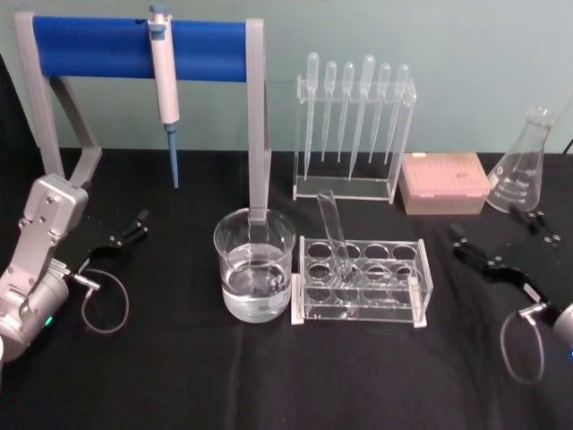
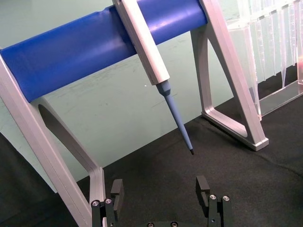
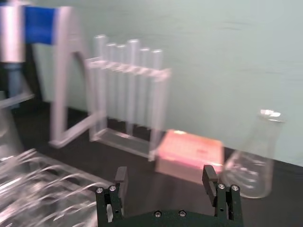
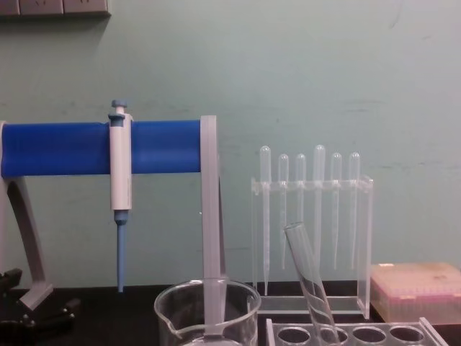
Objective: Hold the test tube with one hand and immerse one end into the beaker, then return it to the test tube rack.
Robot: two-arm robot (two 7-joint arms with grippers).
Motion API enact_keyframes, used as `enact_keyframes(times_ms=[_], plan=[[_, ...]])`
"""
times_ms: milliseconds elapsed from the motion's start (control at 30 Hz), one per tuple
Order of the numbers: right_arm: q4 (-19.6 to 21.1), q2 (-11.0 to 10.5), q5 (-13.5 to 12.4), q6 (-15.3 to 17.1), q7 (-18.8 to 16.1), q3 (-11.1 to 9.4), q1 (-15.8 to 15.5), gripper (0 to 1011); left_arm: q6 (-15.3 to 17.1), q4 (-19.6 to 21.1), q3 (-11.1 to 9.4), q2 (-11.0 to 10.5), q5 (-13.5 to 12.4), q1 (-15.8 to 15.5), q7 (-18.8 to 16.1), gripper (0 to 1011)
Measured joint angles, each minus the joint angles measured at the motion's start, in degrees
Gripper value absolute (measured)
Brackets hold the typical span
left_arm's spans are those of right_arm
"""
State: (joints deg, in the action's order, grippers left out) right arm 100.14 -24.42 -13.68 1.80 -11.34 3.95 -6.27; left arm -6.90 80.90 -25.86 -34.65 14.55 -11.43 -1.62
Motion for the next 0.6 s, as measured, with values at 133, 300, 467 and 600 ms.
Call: enact_keyframes(times_ms=[133,300,467,600], plan=[[-5.4,2.9,0.9,-2.7,2.3,-0.6,3.0,1002,0.0,0.0,0.0,0.0,0.0,0.0,0.0,1000],[-12.7,5.6,2.4,-5.8,3.4,-0.2,7.1,1002,0.0,0.0,0.0,0.0,0.0,0.0,0.0,1000],[-20.4,8.0,3.6,-8.7,2.9,0.7,10.7,1002,0.0,0.0,0.0,0.0,0.0,0.0,0.0,1000],[-21.7,8.4,3.7,-9.3,2.4,0.9,11.3,1002,0.0,0.0,0.0,0.0,0.0,0.0,0.0,1000]])
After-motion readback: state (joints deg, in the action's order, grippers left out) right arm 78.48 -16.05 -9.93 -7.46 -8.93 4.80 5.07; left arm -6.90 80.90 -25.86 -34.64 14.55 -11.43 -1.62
